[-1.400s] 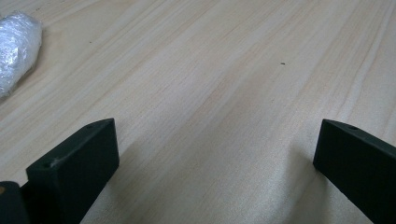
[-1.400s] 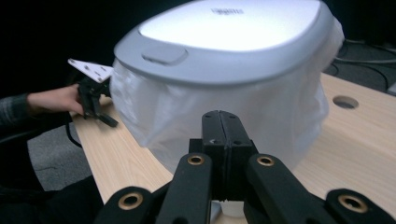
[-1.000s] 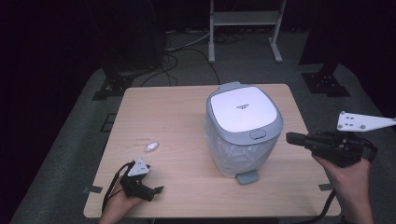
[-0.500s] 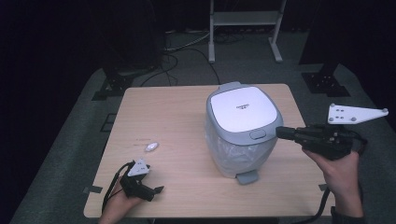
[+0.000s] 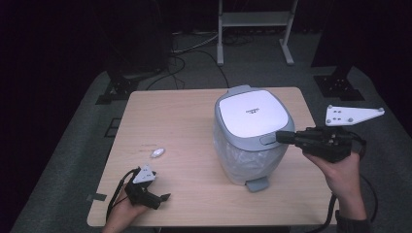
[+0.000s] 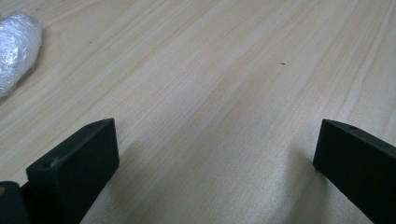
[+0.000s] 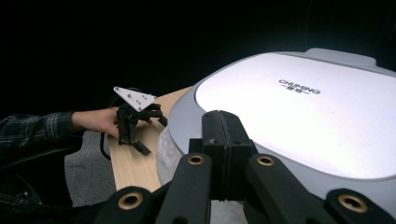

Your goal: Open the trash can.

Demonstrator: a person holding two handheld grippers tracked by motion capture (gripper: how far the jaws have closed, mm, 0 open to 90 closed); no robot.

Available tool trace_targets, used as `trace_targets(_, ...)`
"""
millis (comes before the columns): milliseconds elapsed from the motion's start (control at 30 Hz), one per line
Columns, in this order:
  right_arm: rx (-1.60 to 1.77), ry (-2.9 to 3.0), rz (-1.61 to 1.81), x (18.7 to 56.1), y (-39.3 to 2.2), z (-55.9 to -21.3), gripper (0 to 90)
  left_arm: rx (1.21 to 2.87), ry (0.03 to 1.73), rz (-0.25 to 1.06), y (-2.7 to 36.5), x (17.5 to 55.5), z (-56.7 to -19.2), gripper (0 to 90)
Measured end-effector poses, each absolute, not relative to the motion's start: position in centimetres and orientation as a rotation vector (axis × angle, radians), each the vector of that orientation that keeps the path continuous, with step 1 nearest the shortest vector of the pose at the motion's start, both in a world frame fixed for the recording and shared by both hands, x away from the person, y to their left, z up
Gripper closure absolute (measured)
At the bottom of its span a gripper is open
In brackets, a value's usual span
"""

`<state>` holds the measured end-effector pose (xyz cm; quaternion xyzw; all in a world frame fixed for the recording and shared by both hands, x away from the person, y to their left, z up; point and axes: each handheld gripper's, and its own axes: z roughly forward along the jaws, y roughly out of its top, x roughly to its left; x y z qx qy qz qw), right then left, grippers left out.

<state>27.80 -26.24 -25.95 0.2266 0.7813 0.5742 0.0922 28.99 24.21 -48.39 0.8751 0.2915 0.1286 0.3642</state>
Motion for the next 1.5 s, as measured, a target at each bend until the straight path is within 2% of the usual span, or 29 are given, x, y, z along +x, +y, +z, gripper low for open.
trace_targets(1000,0.714,2.357,1.589,28.3,-24.8,-27.1,89.8,2.251,0.749,0.330,24.2,29.0,-48.4,0.0)
trace_targets(1233,0.731,2.305,1.614,27.8,-25.9,-26.5,82.5,2.251,0.749,0.330,24.2,29.0,-48.4,0.0)
trace_targets(1500,0.795,2.244,1.582,27.2,-27.5,-26.6,66.5,2.251,0.749,0.330,24.2,29.0,-48.4,0.0)
